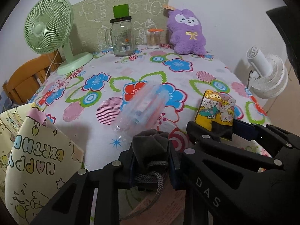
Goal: Organize soft objects
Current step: 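Carry the gray pouch and yellow snack bag toward the cardboard box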
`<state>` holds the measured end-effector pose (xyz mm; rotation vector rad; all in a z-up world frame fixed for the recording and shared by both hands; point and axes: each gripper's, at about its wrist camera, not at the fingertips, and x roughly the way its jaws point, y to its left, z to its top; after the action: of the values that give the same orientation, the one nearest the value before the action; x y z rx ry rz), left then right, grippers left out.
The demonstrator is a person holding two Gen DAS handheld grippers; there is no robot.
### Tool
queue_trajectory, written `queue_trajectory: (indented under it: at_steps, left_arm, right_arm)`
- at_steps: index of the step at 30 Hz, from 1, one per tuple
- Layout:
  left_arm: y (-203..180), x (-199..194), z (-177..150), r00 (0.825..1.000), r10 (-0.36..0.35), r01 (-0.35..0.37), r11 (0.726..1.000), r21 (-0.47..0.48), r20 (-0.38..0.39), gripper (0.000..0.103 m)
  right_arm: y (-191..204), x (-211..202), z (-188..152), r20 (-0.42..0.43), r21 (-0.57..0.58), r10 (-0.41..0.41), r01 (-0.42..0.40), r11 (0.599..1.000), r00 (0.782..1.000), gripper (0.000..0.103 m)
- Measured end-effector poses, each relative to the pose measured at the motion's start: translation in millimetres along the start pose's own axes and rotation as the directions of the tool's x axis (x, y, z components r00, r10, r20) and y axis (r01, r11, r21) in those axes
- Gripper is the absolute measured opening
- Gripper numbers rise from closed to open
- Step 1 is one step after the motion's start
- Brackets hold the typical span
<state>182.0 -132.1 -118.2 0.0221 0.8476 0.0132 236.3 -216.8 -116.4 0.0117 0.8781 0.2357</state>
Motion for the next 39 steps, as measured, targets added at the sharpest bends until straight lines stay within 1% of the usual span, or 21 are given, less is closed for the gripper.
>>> queue_trajectory:
  at_steps: [6, 13, 22, 39]
  left_arm:
    - [-3.5, -17.3, -0.3, 0.999, -0.011, 0.011, 1.000, 0.010, 0.030, 0.026]
    - [-1.4, -42.6, -1.4, 0.997, -0.032, 0.032, 0.999, 0.011, 0.065, 0.026]
    - [-2.9, -77.7, -8.6, 0.992, -0.054, 0.049, 0.998, 0.046, 0.111, 0.026]
    - [14.0, -137.1, -28.3, 0.981, -0.098, 0.085, 0.993, 0.079, 0.169, 0.026]
  right_arm:
    - [-0.1, -17.7, -1.1, 0.031, 0.006, -0.016, 0.016, 1.000, 0.999, 0.058]
    - [4.3, -47.8, -4.8, 0.078, 0.008, -0.034, 0.033, 0.999, 0.996, 0.059]
    - [10.6, -87.6, -16.5, 0.132, 0.014, -0.053, 0.051, 0.999, 0.990, 0.058]
    - [39.4, -150.3, -42.5, 0.211, 0.008, -0.072, 0.072, 0.997, 0.975, 0.059]
